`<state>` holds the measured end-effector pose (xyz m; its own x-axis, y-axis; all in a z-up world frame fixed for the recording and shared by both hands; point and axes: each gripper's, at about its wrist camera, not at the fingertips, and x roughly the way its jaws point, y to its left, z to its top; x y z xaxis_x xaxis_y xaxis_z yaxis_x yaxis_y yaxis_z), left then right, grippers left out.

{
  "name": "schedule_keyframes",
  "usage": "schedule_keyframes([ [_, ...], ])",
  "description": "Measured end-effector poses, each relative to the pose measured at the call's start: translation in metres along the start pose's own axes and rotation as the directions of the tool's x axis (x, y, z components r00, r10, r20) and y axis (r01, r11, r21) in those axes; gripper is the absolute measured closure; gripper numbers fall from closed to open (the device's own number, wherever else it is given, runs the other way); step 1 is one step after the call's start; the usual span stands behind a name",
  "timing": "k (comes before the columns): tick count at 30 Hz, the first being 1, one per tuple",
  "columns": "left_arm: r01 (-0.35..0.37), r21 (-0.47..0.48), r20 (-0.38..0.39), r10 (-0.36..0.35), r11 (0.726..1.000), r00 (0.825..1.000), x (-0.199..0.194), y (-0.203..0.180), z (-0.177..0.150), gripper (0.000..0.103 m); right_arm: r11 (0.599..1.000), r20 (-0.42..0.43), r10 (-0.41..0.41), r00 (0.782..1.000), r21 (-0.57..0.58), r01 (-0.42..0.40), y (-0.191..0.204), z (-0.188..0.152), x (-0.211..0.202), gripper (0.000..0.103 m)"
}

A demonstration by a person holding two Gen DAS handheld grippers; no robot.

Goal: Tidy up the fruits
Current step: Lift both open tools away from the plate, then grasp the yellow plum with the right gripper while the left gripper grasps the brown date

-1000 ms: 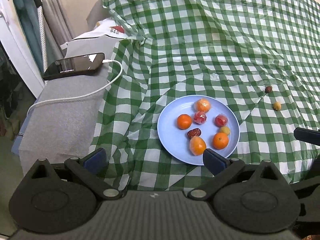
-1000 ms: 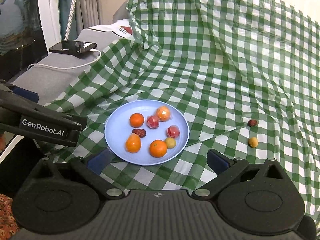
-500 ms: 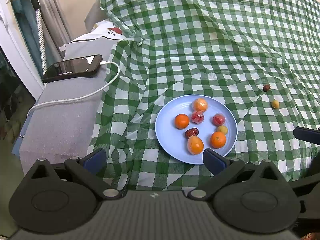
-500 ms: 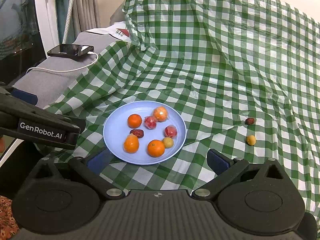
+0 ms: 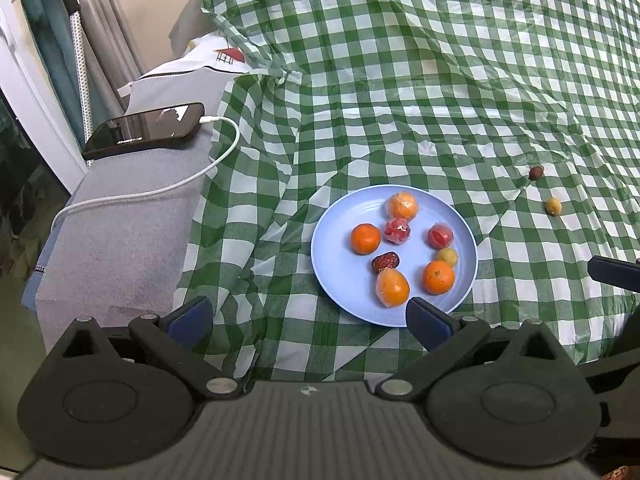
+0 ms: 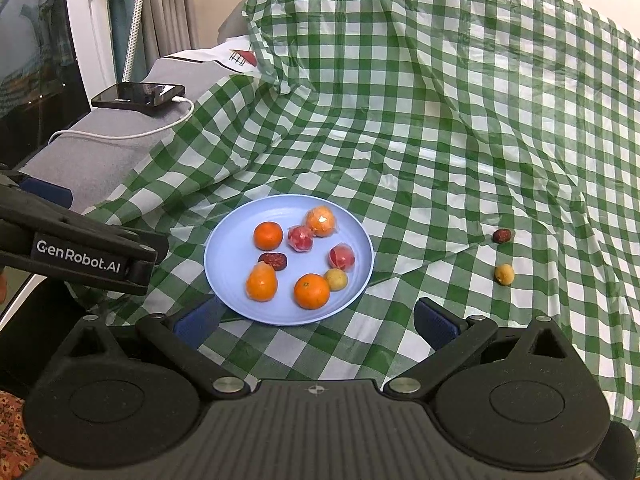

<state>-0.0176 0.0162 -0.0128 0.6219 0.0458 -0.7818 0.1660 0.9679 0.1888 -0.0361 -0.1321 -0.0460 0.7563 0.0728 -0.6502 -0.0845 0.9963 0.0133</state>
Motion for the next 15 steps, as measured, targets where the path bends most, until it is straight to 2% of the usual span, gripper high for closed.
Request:
schedule_keyframes([
  [15, -0.011, 0.009, -0.017, 0.012, 1.000, 1.000, 0.0027, -0.0026, 0.0001, 0.000, 1.000, -0.005, 0.005, 1.000, 0.021, -0.005, -0.0026, -0.0028, 0.0068, 0.001],
])
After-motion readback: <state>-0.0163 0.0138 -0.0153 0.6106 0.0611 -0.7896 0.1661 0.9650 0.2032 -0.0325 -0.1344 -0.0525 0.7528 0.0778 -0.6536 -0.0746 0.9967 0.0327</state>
